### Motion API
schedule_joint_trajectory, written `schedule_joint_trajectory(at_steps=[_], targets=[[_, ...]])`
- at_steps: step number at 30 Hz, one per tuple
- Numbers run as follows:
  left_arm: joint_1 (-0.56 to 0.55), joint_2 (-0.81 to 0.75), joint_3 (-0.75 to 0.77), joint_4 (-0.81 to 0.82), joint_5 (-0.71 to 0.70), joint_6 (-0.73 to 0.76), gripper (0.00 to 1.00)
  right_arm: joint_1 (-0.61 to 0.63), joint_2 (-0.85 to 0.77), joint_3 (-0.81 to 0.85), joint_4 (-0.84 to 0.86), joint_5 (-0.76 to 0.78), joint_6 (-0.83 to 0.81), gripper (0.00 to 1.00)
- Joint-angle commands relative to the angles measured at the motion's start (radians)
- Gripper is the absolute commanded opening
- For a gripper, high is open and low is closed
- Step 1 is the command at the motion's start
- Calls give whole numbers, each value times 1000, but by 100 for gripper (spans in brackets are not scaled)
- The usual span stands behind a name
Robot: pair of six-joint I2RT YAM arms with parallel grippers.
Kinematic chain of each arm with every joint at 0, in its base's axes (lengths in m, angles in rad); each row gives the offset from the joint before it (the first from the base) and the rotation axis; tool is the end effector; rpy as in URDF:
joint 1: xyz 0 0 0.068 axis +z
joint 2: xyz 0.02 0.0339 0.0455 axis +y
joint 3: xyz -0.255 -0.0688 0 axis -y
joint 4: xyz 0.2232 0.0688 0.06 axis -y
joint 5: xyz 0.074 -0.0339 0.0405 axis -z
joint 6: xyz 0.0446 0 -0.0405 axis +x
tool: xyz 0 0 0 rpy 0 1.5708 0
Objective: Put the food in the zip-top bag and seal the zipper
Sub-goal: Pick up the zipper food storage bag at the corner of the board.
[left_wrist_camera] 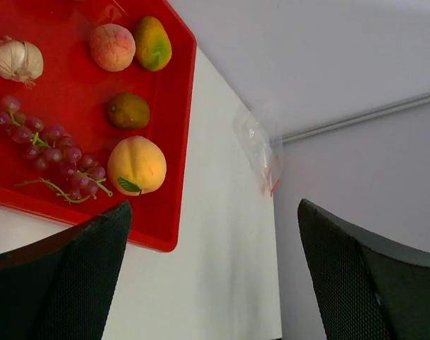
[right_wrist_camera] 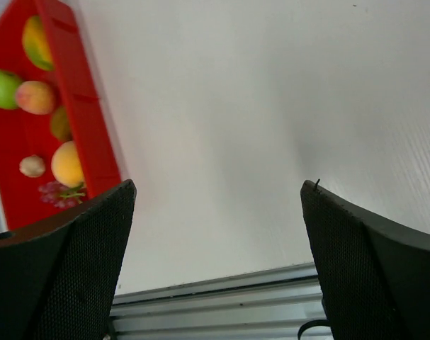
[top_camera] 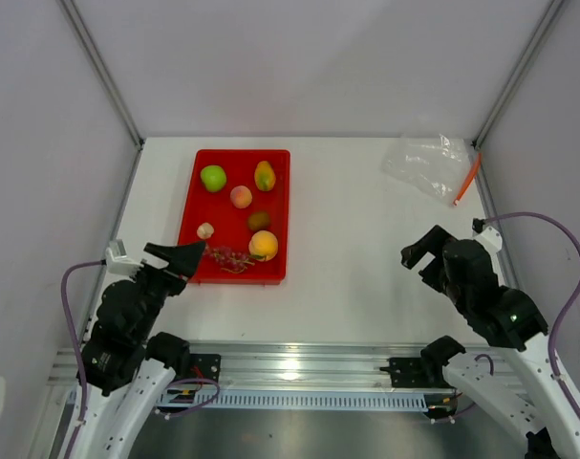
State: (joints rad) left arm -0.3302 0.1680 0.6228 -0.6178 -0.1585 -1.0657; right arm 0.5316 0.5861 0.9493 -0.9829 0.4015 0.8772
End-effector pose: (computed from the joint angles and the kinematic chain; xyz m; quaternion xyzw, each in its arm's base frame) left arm 0.0583 -0.0125 0.2889 -0.3210 0.6907 -0.3684 0.5331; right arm 0.0852 0.0299 0.3231 0.2397 0.8425 0.1554 0.4567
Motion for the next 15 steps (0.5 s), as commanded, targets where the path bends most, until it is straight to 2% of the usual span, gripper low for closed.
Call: schedule_joint_trajectory(at_steps=[1, 3, 5, 7, 10, 11, 13, 14, 15], targets=[[8, -39, 6, -20, 61, 107, 100, -12, 56, 29, -34, 85, -18, 99], [8, -91, 11, -43, 7, 108, 99, -24, 78, 29, 19, 85, -46, 99], [8, -130, 2, -8, 8, 182, 99, -59, 83, 28, 65, 91, -78, 99], [8, -160, 0, 15, 17, 211, 100, -126, 96, 28, 174, 9, -208, 99], [8, -127, 8, 29, 51, 269, 99, -240, 177, 43, 275, -77, -298, 99], [8, -104, 15, 21, 56, 283, 100, -360, 216, 52, 295, -204, -320, 99], [8, -20, 41, 9, 76, 300, 99, -497, 351, 69, 343, -364, -348, 99], [8, 7, 49, -3, 82, 315, 99, -628, 389, 74, 371, -514, -351, 100], [8, 33, 66, -5, 89, 323, 99, -683, 430, 72, 403, -573, -353, 99]])
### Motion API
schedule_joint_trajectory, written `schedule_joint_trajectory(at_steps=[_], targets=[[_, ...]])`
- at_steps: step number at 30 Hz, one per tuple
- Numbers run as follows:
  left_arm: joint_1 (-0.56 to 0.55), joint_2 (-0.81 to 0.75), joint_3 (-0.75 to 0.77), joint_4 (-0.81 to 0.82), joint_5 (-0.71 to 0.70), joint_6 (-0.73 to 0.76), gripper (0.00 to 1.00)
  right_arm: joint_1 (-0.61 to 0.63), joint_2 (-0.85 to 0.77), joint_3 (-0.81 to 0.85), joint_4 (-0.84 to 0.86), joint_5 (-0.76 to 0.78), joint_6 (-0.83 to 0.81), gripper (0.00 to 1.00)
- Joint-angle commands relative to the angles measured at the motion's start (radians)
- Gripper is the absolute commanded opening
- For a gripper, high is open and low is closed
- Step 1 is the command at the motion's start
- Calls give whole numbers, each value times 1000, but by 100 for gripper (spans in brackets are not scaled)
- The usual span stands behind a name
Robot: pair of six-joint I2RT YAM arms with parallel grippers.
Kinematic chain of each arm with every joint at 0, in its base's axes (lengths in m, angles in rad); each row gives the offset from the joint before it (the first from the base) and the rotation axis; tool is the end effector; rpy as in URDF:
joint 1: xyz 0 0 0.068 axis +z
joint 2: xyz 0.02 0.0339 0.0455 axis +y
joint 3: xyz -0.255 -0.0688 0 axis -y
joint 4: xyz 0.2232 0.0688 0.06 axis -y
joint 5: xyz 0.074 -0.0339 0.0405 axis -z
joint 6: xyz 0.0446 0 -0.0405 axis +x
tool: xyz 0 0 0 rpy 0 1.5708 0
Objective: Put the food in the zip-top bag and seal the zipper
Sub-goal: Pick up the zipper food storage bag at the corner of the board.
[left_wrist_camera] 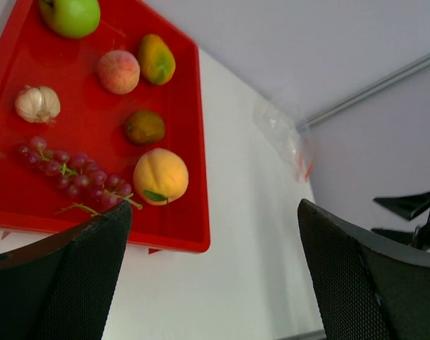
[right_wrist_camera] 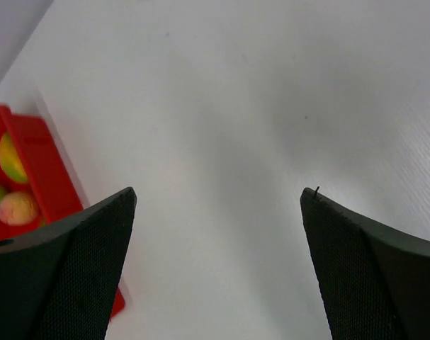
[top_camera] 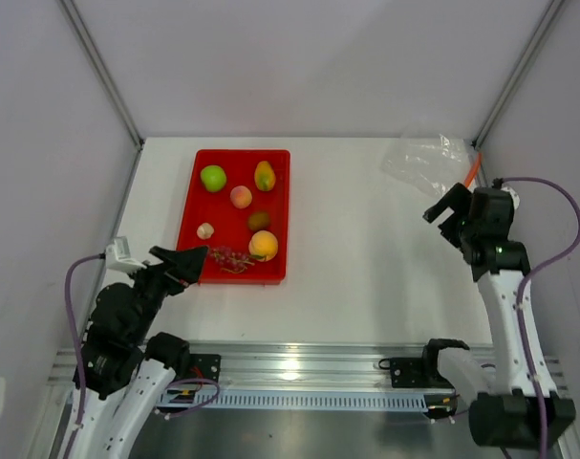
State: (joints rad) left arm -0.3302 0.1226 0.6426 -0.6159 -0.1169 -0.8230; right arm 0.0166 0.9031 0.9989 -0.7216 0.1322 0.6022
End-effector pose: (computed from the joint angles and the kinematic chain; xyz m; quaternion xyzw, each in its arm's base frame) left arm 0.0476 -0.0108 0.2963 -0.2183 0.7070 -0.3297 0.5863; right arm 0.1744 -0.0030 0.3256 0.2852 0.8420 0.0823 0.4505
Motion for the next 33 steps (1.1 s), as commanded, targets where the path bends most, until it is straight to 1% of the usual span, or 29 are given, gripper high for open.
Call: schedule_joint_trajectory(at_steps=[1, 2, 3, 4, 5, 6, 7, 8, 9, 10, 13, 16, 19, 22, 25, 29, 33], targets=[[8, 118, 49, -5, 68, 87, 99, -220, 185, 18, 205, -348, -68, 99], [8, 132, 51, 7, 80, 90, 99, -269, 221, 14, 241, -383, -59, 99], [8, 143, 42, 18, 98, 91, 99, -359, 259, 15, 276, -460, -49, 99], [8, 152, 35, 34, 144, 94, 100, -398, 334, 18, 348, -497, -27, 100], [8, 152, 17, 53, 163, 94, 100, -430, 371, 21, 394, -528, -19, 100], [8, 149, 8, 89, 178, 93, 100, -470, 410, 39, 427, -543, -16, 99], [8, 146, -27, 111, 195, 90, 100, -483, 452, 62, 438, -528, -16, 99], [8, 135, -31, 134, 232, 88, 99, -494, 538, 90, 429, -508, -7, 99], [8, 131, -49, 178, 241, 87, 99, -507, 572, 130, 433, -476, -2, 100], [8, 130, -76, 195, 250, 85, 100, -507, 594, 133, 459, -456, -1, 99], [8, 144, -81, 222, 257, 100, 99, -500, 637, 130, 591, -399, -10, 99], [8, 172, -81, 244, 273, 104, 100, -503, 710, 155, 675, -385, -1, 99], [6, 186, -107, 290, 304, 91, 100, -503, 819, 203, 775, -408, -15, 99], [2, 198, -112, 303, 306, 94, 99, -498, 933, 251, 833, -433, -42, 99], [-1, 218, -97, 306, 307, 113, 100, -485, 1029, 325, 867, -451, -99, 99], [-1, 227, -95, 301, 309, 130, 99, -451, 1112, 406, 909, -448, -166, 99], [-1, 233, -103, 298, 307, 137, 99, -440, 1209, 504, 880, -439, -185, 100]])
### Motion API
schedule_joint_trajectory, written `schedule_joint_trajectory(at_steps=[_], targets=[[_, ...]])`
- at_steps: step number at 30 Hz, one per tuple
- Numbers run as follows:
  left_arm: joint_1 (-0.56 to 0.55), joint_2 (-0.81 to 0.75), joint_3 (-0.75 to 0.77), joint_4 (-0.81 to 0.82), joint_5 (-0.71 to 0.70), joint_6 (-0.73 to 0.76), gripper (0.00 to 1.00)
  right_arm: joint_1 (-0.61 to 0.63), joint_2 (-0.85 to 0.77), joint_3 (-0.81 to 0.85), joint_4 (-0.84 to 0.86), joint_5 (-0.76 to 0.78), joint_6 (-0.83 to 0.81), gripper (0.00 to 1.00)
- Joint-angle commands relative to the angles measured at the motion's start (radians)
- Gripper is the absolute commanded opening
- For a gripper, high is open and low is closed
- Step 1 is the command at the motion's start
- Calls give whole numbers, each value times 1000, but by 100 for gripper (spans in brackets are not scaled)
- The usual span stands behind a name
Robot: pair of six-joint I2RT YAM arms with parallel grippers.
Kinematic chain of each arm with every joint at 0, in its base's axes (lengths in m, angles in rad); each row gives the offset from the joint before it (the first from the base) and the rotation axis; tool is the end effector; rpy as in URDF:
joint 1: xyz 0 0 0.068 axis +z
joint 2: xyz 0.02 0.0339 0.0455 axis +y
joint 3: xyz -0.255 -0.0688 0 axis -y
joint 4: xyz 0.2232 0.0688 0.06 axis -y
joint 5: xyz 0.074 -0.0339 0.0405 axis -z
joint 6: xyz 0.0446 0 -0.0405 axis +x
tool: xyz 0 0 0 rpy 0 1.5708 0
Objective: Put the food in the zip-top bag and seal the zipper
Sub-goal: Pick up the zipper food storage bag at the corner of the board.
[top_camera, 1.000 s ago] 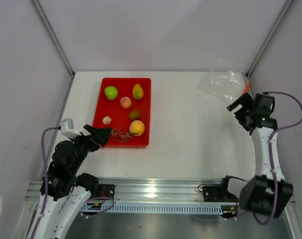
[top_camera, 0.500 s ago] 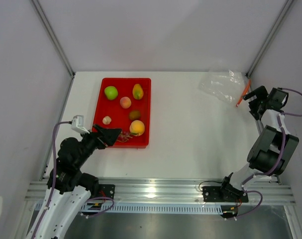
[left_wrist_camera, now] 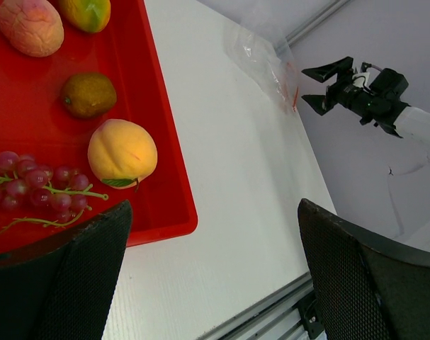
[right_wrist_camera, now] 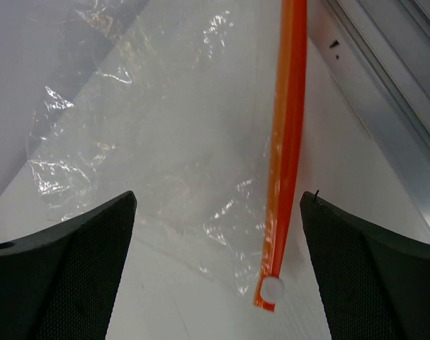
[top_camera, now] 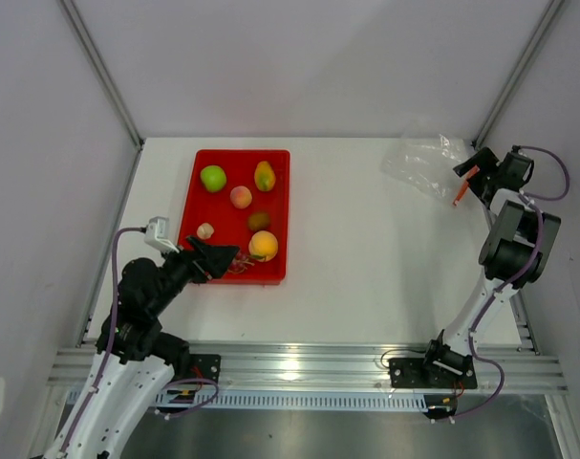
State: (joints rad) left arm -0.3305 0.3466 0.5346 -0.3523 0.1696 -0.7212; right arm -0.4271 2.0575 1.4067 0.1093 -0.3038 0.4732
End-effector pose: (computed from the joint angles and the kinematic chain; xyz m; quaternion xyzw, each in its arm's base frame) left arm 0.0965 -0.0411 0.2815 -0.0938 0.7562 -0.3793 0.5249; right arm 0.4179 -0.1755 0.1913 0.3073 0.8071 0.1429 0.4834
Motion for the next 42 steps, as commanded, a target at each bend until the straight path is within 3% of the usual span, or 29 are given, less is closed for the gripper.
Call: schedule_joint_trajectory(at_steps=[1, 9, 19, 21, 23, 27, 35, 42], targets=[[-1, 11, 7, 35, 18, 39, 100, 5, 73, 113, 46, -8, -57, 99], [-1, 20, 31, 24, 5, 57, 99, 27, 205, 215, 13, 2, -41, 99], [-1, 17, 21, 15, -12, 72, 100, 34, 354, 353, 3, -187, 31, 89], [-1, 17, 18, 22, -5, 68, 99, 40, 374, 377, -5, -215, 50, 78], [-1, 20, 15, 27, 11, 60, 99, 50, 388, 391, -13, -219, 64, 74], [-1, 20, 1, 30, 27, 43, 99, 63, 400, 417, -7, -248, 91, 43], [-1, 12, 8, 6, 47, 43, 99, 97, 383, 449, -29, -279, 99, 3], [-1, 19, 39, -33, 109, 46, 94, 139, 212, 387, -106, -250, 84, 0]])
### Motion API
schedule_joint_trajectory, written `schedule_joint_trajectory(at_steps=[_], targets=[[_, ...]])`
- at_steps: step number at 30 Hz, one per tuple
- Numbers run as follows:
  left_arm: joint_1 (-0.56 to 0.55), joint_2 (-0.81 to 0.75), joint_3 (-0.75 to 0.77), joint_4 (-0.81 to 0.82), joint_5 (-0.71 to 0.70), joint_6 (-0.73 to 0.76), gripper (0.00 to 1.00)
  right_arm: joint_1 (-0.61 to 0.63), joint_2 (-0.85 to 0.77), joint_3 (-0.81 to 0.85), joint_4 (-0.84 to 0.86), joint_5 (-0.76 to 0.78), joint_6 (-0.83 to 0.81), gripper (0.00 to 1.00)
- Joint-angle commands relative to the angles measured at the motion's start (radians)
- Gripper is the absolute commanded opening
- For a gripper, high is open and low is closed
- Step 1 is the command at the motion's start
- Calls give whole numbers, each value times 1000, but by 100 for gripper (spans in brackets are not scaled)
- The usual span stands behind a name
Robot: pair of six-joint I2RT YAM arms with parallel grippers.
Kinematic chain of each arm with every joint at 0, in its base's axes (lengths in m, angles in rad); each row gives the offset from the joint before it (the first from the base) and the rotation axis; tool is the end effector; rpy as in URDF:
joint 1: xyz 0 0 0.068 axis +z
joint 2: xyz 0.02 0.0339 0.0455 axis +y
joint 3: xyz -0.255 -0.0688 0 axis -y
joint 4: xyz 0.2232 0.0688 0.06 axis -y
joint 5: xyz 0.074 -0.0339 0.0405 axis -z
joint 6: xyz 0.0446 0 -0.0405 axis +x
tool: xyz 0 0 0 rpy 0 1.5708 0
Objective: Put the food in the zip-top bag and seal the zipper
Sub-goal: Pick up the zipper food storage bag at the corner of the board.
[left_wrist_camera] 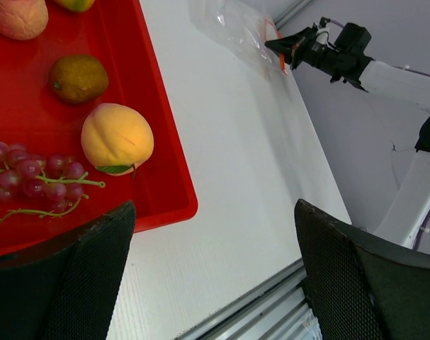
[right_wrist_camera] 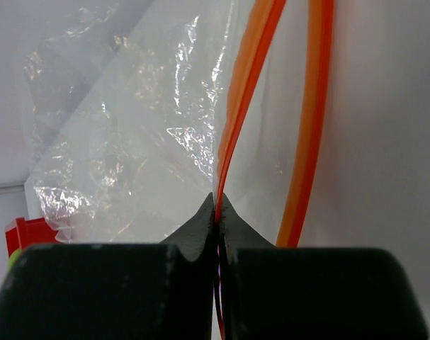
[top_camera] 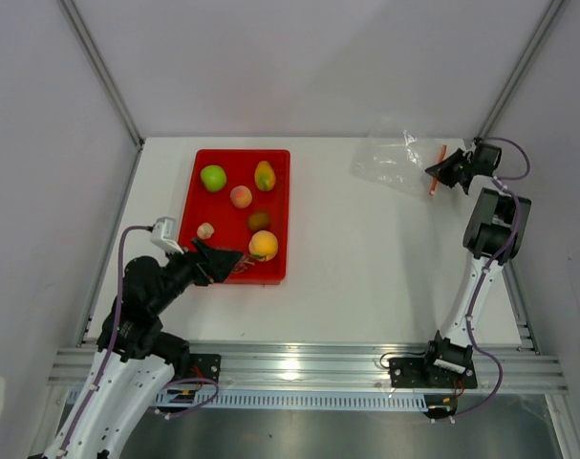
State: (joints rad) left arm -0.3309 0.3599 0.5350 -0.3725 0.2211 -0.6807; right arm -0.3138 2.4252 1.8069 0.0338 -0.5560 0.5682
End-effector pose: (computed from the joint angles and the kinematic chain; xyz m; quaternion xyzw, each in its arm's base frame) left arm 0.0970 -0.0437 0.2782 -0.0649 0.7691 -0.3799 0.5099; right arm 0.5040 -0.1388 0.1387 0.2441 0.8214 0.2975 0.4209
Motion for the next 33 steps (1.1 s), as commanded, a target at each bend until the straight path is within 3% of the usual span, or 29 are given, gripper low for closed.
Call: schedule_joint_trajectory(at_steps=[1, 9, 12, 16, 20, 25, 29, 33], targets=[[0, 11, 43, -13, 69, 6, 93, 31, -187, -41, -29, 4, -14, 0], [-5, 42, 62, -49, 224, -11, 84, 151, -651, -505, -4, 141, -85, 0], [-10, 13, 74, -86, 236, -23, 83, 202, -845, -616, -40, 197, -76, 0], [-16, -22, 121, -123, 268, -42, 79, 309, -1052, -643, -205, 264, -155, 0], [-26, -18, 196, -183, 279, -49, 77, 510, -1268, -658, -354, 359, -273, 0], [-60, 49, 224, -171, 294, -69, 76, 816, -1397, -692, -506, 507, -329, 0], [-172, 132, 250, -166, 253, -60, 76, 984, -1460, -797, -534, 551, -306, 0], [-284, 129, 205, -105, 123, -88, 75, 1180, -1505, -920, -506, 626, -249, 0]])
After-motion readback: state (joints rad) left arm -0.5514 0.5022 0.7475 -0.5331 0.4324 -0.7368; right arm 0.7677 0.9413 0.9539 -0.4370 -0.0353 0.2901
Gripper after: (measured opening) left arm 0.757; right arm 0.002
